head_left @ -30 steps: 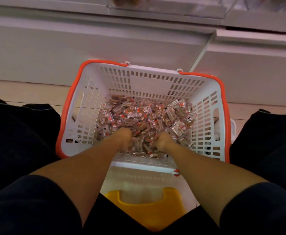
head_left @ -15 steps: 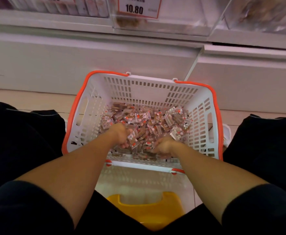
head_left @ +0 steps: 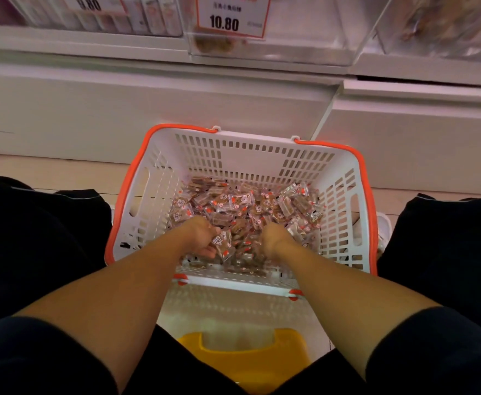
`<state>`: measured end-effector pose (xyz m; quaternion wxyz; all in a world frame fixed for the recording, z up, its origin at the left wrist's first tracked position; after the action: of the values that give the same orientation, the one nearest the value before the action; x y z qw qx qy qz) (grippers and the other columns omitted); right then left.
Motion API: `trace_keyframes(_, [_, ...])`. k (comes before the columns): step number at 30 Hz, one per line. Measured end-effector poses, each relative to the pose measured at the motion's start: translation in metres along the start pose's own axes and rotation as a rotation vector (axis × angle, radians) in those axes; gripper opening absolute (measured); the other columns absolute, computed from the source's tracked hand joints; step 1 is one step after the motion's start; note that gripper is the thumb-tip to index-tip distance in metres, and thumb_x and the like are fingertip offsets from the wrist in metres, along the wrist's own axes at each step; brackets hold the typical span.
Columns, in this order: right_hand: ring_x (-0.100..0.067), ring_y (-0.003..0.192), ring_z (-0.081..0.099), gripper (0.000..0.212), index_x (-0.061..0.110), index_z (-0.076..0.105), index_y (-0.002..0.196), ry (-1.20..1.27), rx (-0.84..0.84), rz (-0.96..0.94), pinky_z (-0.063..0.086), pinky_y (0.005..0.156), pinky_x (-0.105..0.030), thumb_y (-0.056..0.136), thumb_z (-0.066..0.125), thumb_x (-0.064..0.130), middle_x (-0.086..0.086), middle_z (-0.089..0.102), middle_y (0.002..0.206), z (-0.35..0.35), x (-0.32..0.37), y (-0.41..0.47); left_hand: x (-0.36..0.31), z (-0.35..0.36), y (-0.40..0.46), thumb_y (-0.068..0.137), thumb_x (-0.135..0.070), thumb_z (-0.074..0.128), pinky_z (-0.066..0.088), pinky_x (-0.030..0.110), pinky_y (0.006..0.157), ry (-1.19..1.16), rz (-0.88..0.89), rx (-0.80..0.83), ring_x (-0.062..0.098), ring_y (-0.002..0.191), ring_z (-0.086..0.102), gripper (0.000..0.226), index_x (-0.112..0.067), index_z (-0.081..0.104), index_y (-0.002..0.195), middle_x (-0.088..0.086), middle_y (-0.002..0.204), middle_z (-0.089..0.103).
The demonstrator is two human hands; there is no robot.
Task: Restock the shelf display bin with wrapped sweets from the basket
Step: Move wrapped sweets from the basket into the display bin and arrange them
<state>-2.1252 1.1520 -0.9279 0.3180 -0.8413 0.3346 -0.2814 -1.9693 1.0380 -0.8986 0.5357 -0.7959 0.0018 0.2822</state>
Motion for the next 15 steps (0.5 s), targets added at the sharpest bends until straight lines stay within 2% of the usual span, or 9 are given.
trace_keyframes(2, [-0.020,0.074,0.061,0.016,0.007,0.058,0.077,-0.079,-0.002,-0.033,0.056,0.067,-0.030,0.090,0.065,0.001,-0.007,0.061,0.083,-0.020,0.004,-0.003,-0.007,-0.005,0.002,0.099,-0.020,0.054,0.055,0.025,0.045,-0.102,0.029,-0.041,0.022,0.059,0.068,0.034,0.006,0.054,0.121,0.026,0.101,0.063])
trace_keyframes(4, [-0.020,0.068,0.062,0.012,0.004,0.061,0.078,-0.098,0.052,-0.061,0.054,0.059,-0.029,0.086,0.071,0.001,-0.008,0.063,0.079,-0.044,0.008,-0.011,-0.018,-0.010,0.001,0.100,-0.021,0.054,0.055,0.025,0.044,-0.223,0.080,-0.073,0.020,0.056,0.066,0.035,0.005,0.056,0.122,0.028,0.113,0.060])
trace_keyframes(6, [-0.025,0.068,0.069,0.009,-0.002,0.067,0.091,0.053,0.087,-0.104,0.060,0.064,-0.035,0.087,0.072,0.004,-0.015,0.069,0.082,-0.076,0.011,-0.024,-0.029,-0.012,0.000,0.099,-0.020,0.056,0.054,0.024,0.044,-0.335,0.141,-0.088,0.019,0.055,0.064,0.030,0.003,0.058,0.117,0.026,0.115,0.058])
trace_keyframes(8, [-0.023,0.061,0.068,0.008,-0.001,0.065,0.094,0.232,0.107,-0.169,0.060,0.058,-0.034,0.090,0.069,0.005,-0.010,0.066,0.070,-0.112,0.017,-0.041,-0.045,-0.015,-0.006,0.098,-0.021,0.057,0.052,0.022,0.044,-0.425,0.216,-0.093,0.016,0.053,0.065,0.022,0.000,0.059,0.105,0.021,0.112,0.058])
trace_keyframes(9, [-0.022,0.060,0.067,0.005,0.001,0.064,0.095,0.302,0.121,-0.215,0.060,0.056,-0.033,0.091,0.067,0.004,-0.006,0.064,0.066,-0.132,0.022,-0.052,-0.056,-0.018,-0.010,0.099,-0.020,0.056,0.052,0.021,0.045,-0.484,0.262,-0.075,0.016,0.054,0.067,0.021,0.000,0.059,0.105,0.019,0.112,0.060])
trace_keyframes(12, [-0.018,0.066,0.064,0.002,0.007,0.061,0.096,0.452,0.124,-0.384,0.057,0.052,-0.027,0.095,0.061,0.005,-0.010,0.058,0.074,-0.189,0.045,-0.088,-0.100,-0.031,-0.034,0.101,-0.015,0.050,0.058,0.024,0.058,-0.676,0.358,0.097,0.018,0.073,0.073,0.024,0.001,0.059,0.117,0.017,0.122,0.063])
trace_keyframes(15, [-0.011,0.066,0.066,0.006,0.010,0.059,0.100,0.708,-0.012,-0.515,0.061,0.064,-0.035,0.099,0.055,0.006,-0.008,0.063,0.077,-0.235,0.062,-0.125,-0.155,-0.042,-0.087,0.098,-0.006,0.046,0.060,0.026,0.065,-0.807,0.421,0.432,0.023,0.083,0.074,0.024,0.000,0.063,0.114,0.021,0.114,0.069])
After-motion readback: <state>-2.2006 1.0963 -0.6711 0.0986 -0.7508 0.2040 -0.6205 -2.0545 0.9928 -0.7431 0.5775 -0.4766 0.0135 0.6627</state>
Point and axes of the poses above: each hand's wrist, its own y-axis towards the middle knuckle, its own z-axis out of the palm, x = y × z, the point moved 4 cm from there along y, towards the middle knuckle
